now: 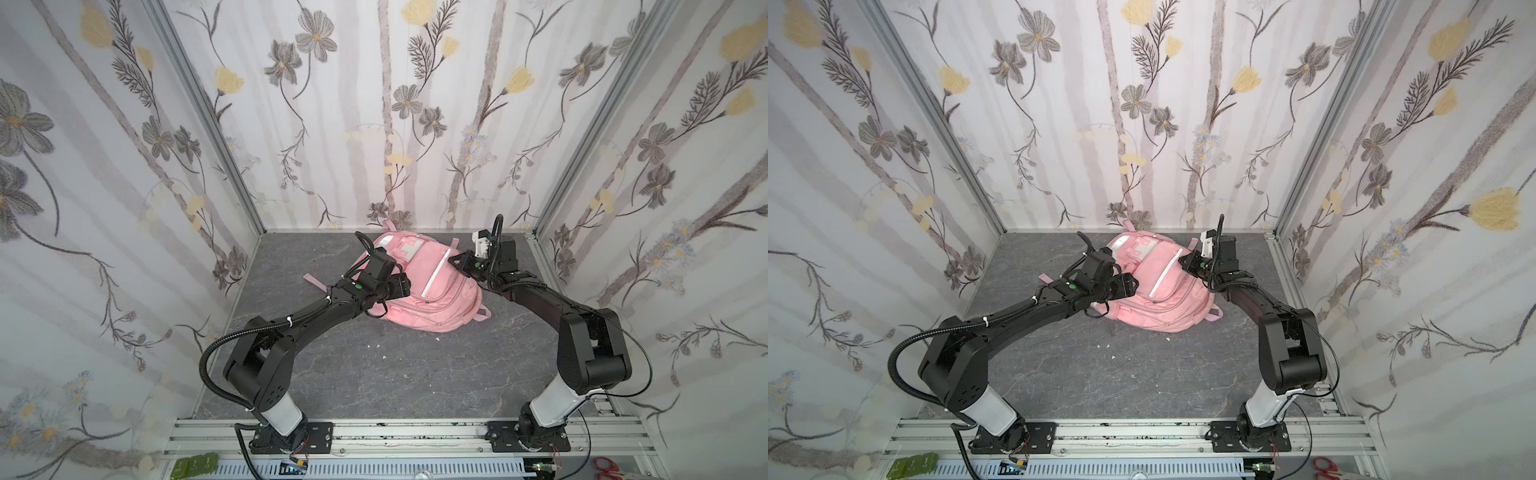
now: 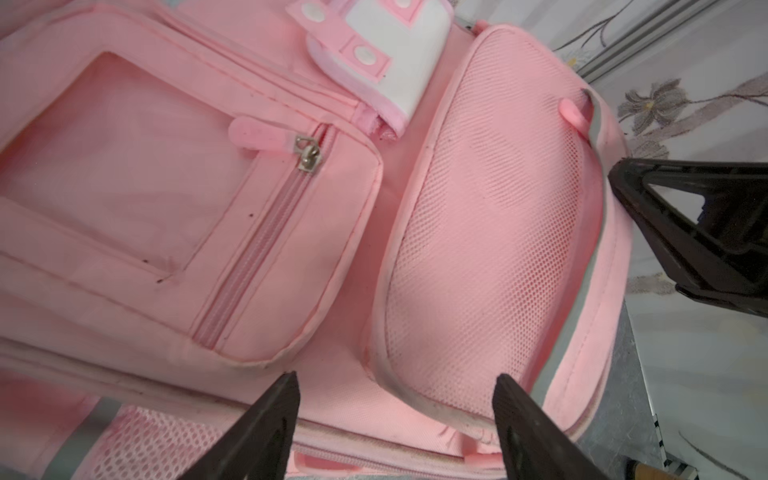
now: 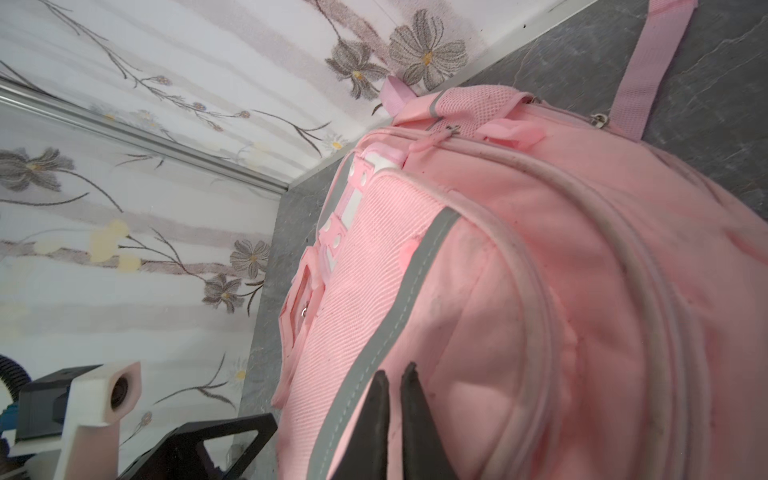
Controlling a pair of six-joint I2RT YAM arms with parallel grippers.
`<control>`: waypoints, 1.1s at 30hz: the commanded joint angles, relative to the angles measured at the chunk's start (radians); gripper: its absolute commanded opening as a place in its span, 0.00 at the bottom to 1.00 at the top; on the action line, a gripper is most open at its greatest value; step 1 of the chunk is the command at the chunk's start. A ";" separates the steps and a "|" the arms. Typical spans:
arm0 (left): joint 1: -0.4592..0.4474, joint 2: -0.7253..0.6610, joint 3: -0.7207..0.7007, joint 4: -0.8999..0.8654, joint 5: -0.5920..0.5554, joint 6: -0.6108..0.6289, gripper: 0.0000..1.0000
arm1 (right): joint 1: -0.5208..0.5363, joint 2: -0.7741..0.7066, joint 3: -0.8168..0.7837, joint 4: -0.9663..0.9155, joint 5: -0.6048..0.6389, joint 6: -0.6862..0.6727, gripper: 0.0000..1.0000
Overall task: Pack books, pencil case, and school supplies into a backpack
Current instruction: Zip the student bag at the center of the table.
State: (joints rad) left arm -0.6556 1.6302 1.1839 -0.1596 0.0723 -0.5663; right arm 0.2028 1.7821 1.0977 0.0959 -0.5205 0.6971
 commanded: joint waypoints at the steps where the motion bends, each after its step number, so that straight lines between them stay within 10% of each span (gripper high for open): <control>1: 0.002 -0.037 -0.009 0.040 -0.027 0.182 0.79 | 0.026 -0.111 0.010 -0.100 0.063 -0.092 0.16; 5: 0.020 -0.083 -0.019 0.010 -0.093 0.278 0.80 | 0.200 -0.285 -0.011 -0.289 0.365 -0.191 0.44; 12: 0.028 -0.181 -0.080 0.026 -0.160 0.332 0.80 | 0.494 -0.346 -0.149 -0.276 0.529 0.035 0.44; 25: 0.027 -0.552 -0.142 -0.154 -0.304 0.348 0.82 | 0.619 -0.290 -0.146 -0.274 0.640 0.474 0.44; 33: 0.023 -0.805 -0.275 -0.259 -0.282 0.241 0.82 | 0.639 -0.151 -0.018 -0.312 0.752 0.505 0.44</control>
State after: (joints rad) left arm -0.6331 0.8787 0.9405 -0.3683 -0.1978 -0.2672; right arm 0.8433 1.5837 1.0397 -0.2089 0.1650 1.1622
